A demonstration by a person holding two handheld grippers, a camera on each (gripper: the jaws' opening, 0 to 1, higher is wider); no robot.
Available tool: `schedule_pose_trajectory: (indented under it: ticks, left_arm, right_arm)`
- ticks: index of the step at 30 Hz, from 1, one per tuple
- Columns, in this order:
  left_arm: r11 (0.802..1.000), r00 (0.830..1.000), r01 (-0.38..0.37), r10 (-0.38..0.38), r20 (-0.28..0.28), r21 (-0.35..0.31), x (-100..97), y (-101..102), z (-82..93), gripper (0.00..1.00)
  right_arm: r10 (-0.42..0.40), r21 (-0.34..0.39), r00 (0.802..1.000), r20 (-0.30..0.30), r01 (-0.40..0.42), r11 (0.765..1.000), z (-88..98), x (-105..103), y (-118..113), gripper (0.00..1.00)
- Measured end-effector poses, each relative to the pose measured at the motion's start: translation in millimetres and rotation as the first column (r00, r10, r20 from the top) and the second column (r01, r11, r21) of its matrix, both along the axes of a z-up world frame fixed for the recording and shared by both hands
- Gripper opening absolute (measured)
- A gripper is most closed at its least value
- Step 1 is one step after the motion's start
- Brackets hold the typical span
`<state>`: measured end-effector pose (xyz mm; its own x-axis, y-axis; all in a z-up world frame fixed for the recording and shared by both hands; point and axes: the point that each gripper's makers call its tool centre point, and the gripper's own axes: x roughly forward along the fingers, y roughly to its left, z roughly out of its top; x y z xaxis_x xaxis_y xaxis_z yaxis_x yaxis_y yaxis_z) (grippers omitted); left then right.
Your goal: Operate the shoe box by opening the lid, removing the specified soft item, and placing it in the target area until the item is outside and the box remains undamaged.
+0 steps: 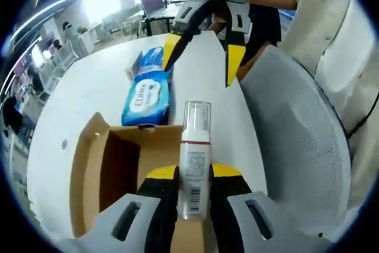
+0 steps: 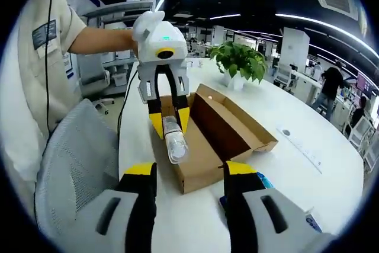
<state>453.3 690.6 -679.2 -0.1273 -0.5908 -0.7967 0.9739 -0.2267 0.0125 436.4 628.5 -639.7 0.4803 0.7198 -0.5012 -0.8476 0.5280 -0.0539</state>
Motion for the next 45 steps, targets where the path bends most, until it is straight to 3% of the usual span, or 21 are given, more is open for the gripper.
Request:
schedule_pose_trajectory:
  ticks: [13, 24, 31, 45]
  left_arm:
    - [0.993, 0.997, 0.067, -0.07, -0.021, -0.097, -18.1, -23.0, 19.0, 0.17]
    - [0.981, 0.993, 0.114, -0.114, 0.009, -0.154, -23.2, -31.1, 28.2, 0.17]
    - [0.98, 0.994, 0.106, -0.107, 0.006, -0.17, -21.1, -34.9, 29.8, 0.17]
    - [0.978, 0.992, 0.12, -0.122, -0.001, -0.171, -24.7, -41.2, 28.0, 0.17]
  right_arm:
    - [0.053, 0.006, 0.999, 0.011, -0.054, 0.999, 2.7, -8.5, 13.9, 0.3]
    - [0.093, 0.002, 0.995, 0.025, -0.094, 0.996, 8.0, -15.6, 18.9, 0.19]
    - [0.096, -0.018, 0.994, 0.061, -0.095, 0.995, 12.5, -12.4, 17.5, 0.18]
    - [0.114, -0.043, 0.991, 0.074, -0.111, 0.993, 14.7, -14.3, 16.6, 0.18]
